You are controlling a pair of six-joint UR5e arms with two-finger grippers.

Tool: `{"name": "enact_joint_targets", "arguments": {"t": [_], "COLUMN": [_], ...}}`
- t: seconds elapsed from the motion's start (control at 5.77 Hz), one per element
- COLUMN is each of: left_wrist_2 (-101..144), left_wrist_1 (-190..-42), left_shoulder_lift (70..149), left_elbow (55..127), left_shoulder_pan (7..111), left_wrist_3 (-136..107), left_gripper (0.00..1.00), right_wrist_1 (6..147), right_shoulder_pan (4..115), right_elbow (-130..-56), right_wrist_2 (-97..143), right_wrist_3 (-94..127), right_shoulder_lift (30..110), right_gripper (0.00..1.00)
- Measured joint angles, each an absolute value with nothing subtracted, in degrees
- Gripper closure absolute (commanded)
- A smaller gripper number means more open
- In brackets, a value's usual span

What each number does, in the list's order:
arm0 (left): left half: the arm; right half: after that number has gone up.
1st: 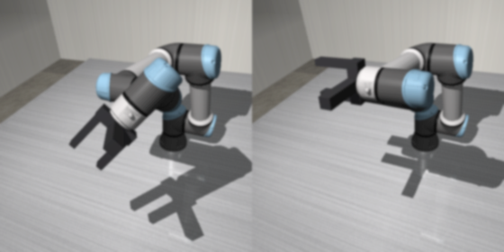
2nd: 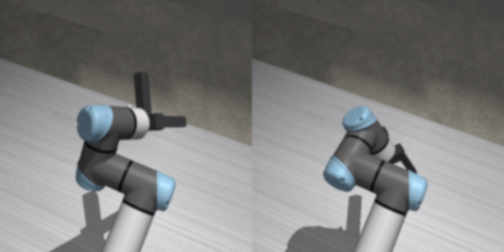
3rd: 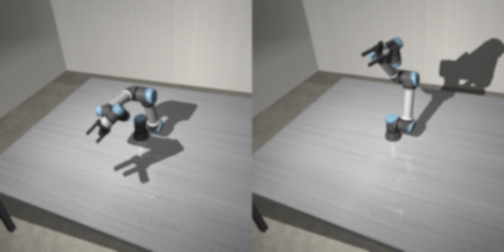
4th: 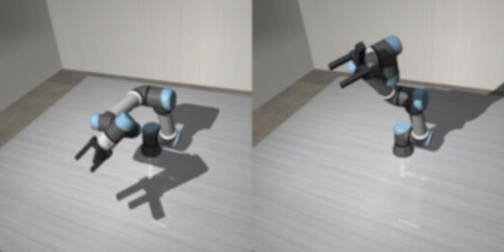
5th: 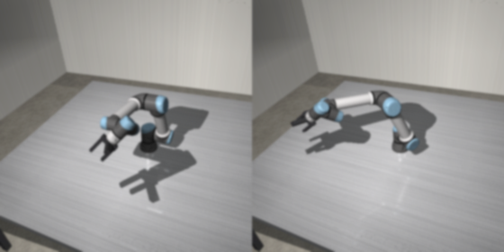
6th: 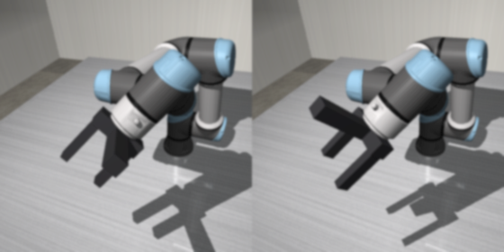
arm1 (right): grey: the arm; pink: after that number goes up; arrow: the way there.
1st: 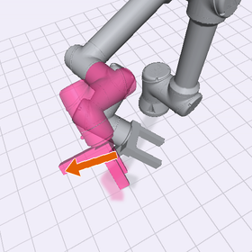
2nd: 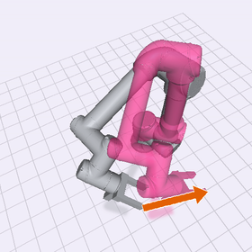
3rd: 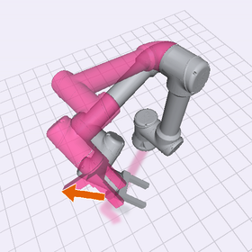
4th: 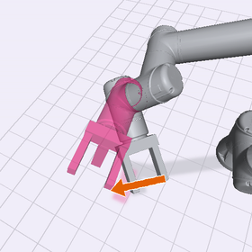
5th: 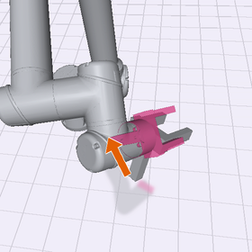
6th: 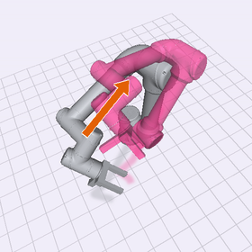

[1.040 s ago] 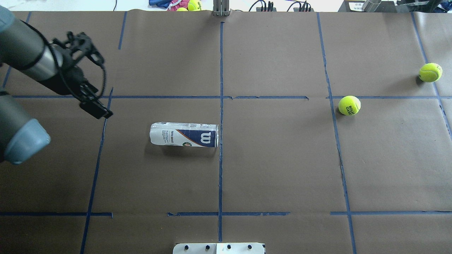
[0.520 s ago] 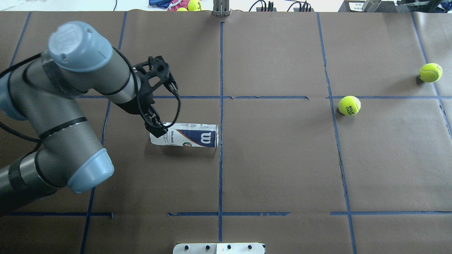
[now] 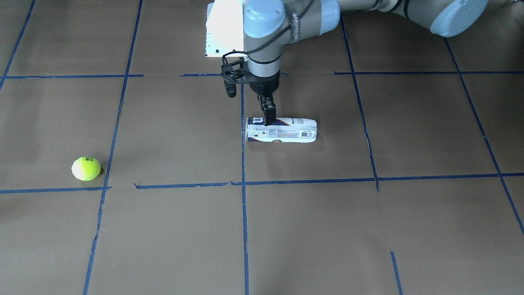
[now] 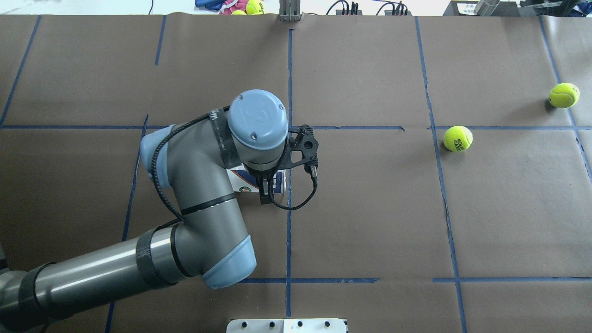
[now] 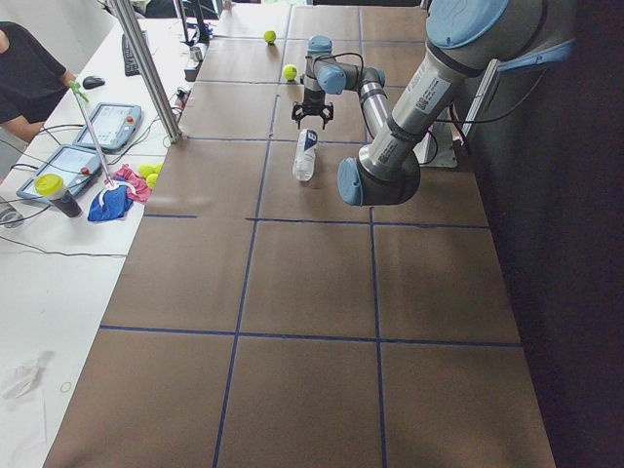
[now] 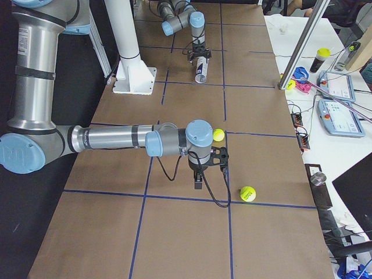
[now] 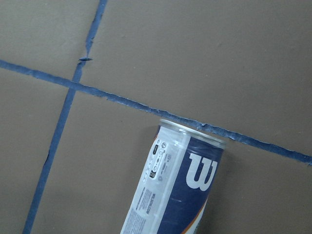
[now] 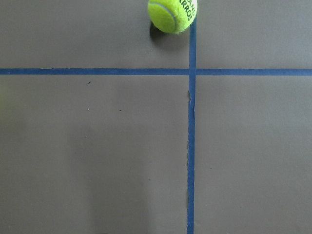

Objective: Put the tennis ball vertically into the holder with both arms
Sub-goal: 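Lift the can with the left gripper and turn it open end up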

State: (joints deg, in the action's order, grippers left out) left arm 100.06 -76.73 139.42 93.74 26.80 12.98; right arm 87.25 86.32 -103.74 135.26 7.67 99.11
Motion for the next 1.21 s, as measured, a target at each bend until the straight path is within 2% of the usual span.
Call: {"name": "enact_joint_targets", "arguments": {"t": [0.69, 1.21], "left_wrist_2": [92.16, 91.17], "left_wrist_1": [-75.82, -81.05], "left_shoulder_lift": [142.44, 142.47], "left_elbow": [87.50, 83.01], "left_shoulder_pan": [23.24, 23.09], "left_wrist_3": [16.77, 16.62], "left_gripper": [0.00, 0.00], "right_wrist_1": [87.21, 87.19], "right_shoulder_pan": [86.39, 86.37], "right_elbow": [-103.54, -103.54], "right_wrist_2": [135.20, 135.18], "right_wrist_3": [7.65, 7.53], "right_shoulder_lift": [99.17, 99.21], "right_gripper": [0.00, 0.00]}}
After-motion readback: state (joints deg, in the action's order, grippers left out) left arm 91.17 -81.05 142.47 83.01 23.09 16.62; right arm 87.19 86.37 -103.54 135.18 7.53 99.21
